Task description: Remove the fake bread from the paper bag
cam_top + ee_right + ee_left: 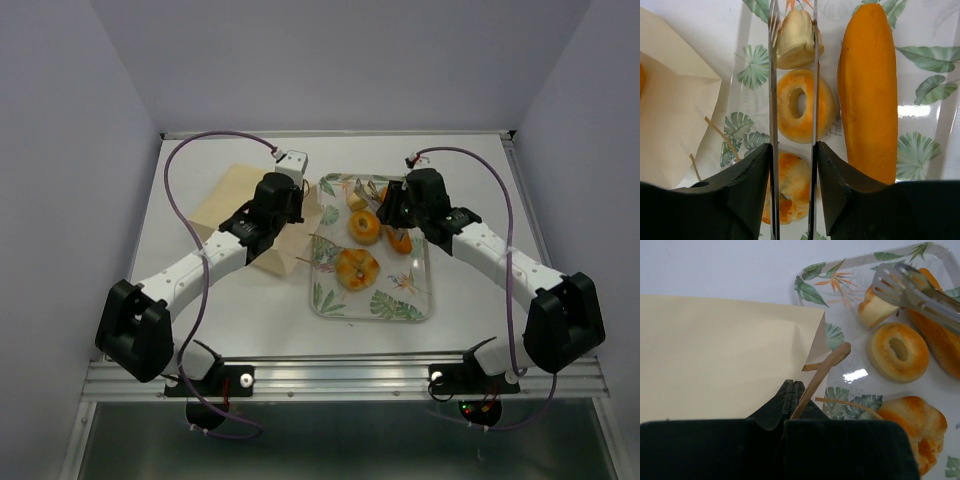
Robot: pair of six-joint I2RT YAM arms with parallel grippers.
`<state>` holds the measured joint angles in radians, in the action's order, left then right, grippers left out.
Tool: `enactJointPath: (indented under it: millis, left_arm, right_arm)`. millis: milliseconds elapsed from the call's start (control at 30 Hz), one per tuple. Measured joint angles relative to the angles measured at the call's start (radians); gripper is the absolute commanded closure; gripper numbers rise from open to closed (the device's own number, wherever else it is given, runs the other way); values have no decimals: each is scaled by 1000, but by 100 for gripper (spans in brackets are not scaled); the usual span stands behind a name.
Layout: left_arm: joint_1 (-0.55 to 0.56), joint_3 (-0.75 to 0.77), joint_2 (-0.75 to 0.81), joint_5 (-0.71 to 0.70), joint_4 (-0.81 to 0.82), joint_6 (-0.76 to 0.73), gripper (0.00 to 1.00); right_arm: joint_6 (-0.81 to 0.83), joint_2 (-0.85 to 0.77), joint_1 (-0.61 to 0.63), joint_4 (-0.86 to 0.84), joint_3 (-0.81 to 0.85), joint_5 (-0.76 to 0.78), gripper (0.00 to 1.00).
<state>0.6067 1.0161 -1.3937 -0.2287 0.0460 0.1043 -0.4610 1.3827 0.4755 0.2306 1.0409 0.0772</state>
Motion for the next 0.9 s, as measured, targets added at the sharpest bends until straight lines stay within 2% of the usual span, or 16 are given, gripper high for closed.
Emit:
enactJointPath:
  millis: [67,200,433,733,900]
  left_arm:
    - [0,-2,14,21,-2,-6,100]
    - [0,-26,80,71,-8,-28,100]
    - [0,-72,148,115,-14,-60,100]
    - [0,-92,154,135,-27,-72,100]
    - [0,-92,154,135,-28,-74,100]
  right_arm:
    - [1,35,-4,-2,0,-11,40]
    - [5,39,-4,-21,0,-24,33]
    - [16,0,-4,-32,0,-35,36]
    - [39,-235,-4,-37,-31,-89,39]
    - [63,-332,-4,-26,-55,-207,41]
